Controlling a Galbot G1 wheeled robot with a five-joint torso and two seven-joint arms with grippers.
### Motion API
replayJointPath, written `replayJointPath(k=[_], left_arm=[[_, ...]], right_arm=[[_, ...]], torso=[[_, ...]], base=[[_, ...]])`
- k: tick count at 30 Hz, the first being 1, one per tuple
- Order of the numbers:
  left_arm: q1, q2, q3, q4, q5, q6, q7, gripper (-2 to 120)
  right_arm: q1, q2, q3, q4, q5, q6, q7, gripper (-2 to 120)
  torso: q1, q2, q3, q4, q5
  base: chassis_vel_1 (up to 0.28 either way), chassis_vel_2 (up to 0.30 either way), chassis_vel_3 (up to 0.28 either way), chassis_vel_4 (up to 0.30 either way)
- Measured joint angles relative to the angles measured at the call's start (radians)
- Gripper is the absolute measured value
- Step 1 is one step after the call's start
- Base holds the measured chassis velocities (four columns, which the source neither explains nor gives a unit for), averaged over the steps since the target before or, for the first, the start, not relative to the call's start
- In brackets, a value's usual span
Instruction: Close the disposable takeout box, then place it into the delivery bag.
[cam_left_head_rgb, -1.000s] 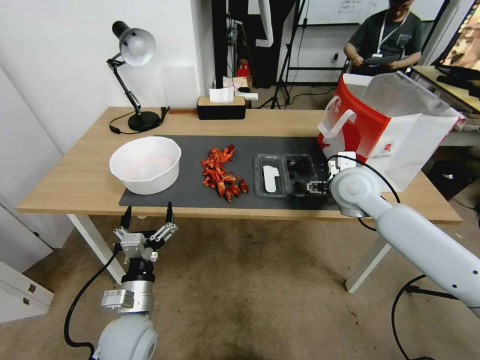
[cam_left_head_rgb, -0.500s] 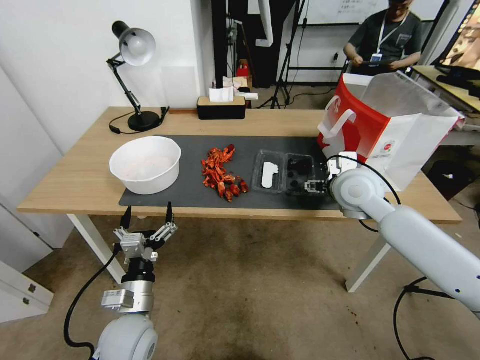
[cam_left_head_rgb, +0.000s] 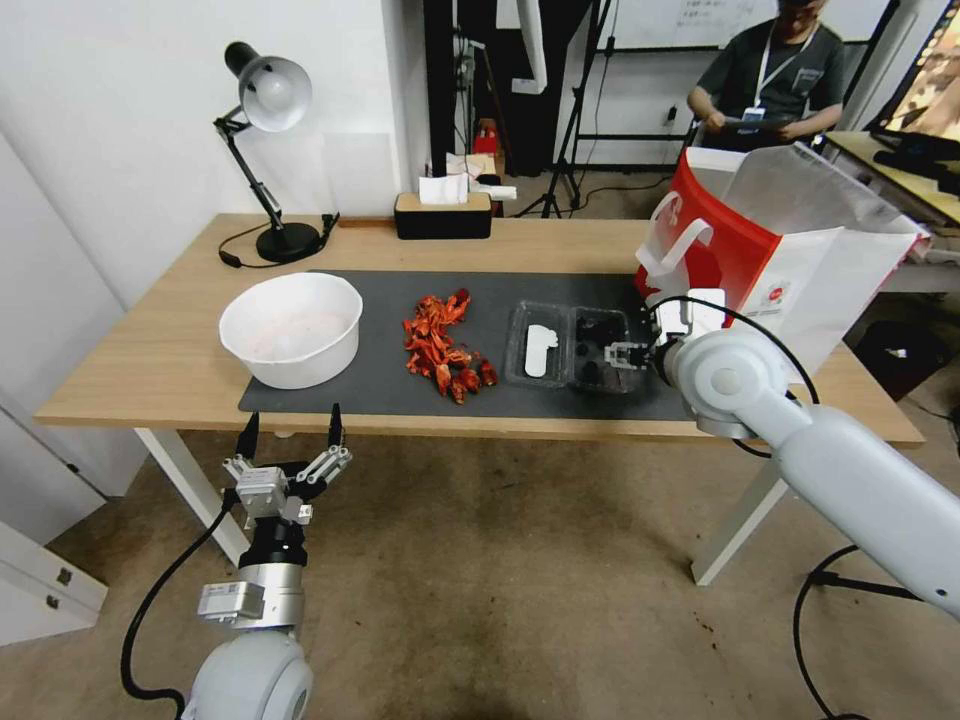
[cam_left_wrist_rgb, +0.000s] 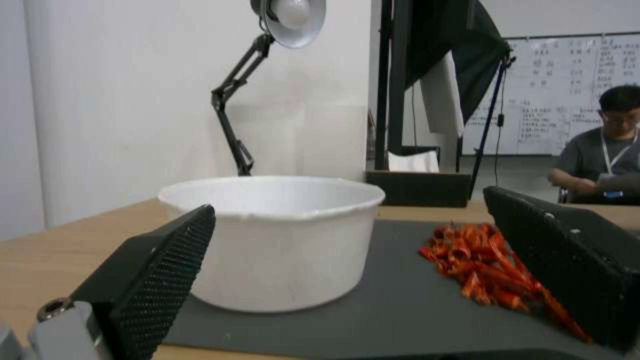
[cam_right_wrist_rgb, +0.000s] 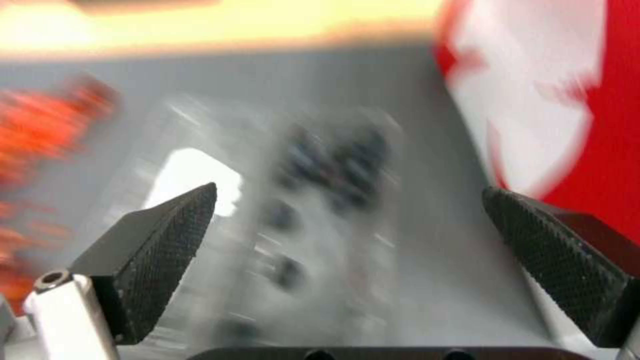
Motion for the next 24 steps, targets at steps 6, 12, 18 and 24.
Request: replayJointPath(k=[6,12,18,24], left_arm=[[0.000,0.008,-0.007,-0.006,-0.013,0.000,0.000,100],[-0.006,0.011,-0.007,0.004,-0.022,0.000,0.000,100],[-0.009,0.020,-0.003,0.006,-0.030,-0.002,0.002,100],[-0.010,0.022,0.012,0.021,-0.033,-0.009,0.009,100]], right_arm=[[-0.315,-0.048,0.213,0.117,-0.400,0.282,-0.360,100],[-0.651,0.032,0.380,0.156,-0.731,0.606,-0.540,100],[-0.925,0.186,0.494,0.097,-0.986,0.906,-0.631,100],[-1.108,0.342,0.571,0.030,-1.030,1.061,-0.661,100]], torso=[[0.000,0.000,0.000,-0.0009,0.0005],[0.000,0.000,0.000,-0.0003,0.0001],[0.000,0.000,0.000,-0.0002,0.0004],[0.000,0.000,0.000,-0.0005,-0.0001]], base=[[0.000,0.000,0.000,0.000],[0.000,0.000,0.000,0.000],[0.000,0.000,0.000,0.000],[0.000,0.000,0.000,0.000]])
